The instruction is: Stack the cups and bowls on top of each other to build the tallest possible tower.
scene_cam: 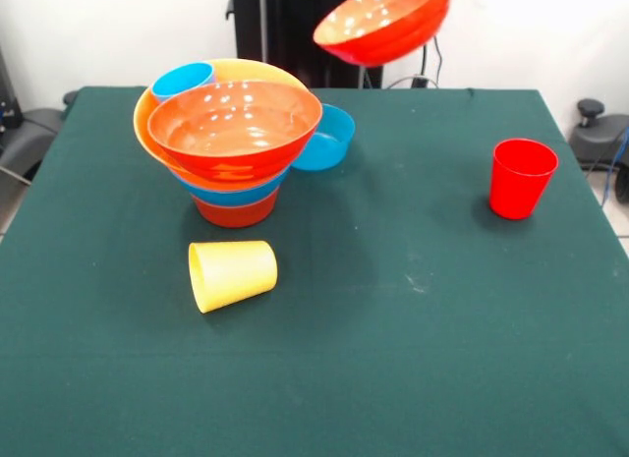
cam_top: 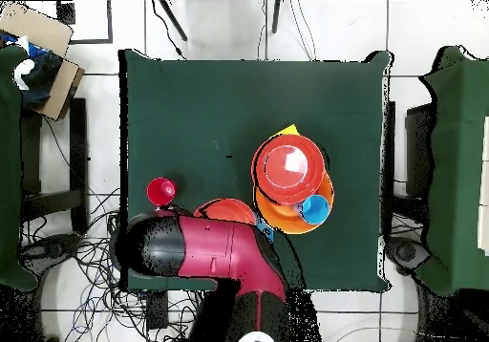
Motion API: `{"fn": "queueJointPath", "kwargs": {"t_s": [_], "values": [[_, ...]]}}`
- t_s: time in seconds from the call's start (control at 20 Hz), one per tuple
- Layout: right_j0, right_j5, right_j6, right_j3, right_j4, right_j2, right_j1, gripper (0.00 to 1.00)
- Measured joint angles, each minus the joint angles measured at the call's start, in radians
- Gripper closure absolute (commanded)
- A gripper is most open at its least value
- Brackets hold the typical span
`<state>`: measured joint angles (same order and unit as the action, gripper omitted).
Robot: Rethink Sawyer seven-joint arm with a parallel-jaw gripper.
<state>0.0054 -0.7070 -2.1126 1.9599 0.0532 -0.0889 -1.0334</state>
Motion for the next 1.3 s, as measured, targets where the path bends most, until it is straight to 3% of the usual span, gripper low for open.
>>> {"fn": "queueJointPath", "kwargs": {"t_s": [0.2, 0.5, 0.9, 1.3], "values": [[-0.018, -0.061, 0.0, -0.039, 0.003, 0.0, -0.008, 1.0], [-0.074, -0.065, 0.0, -0.108, 0.002, 0.006, 0.005, 1.0], [-0.187, -0.065, 0.0, -0.218, 0.001, 0.057, 0.087, 1.0], [-0.23, -0.065, 0.0, -0.29, 0.001, 0.096, 0.147, 1.0]]}}
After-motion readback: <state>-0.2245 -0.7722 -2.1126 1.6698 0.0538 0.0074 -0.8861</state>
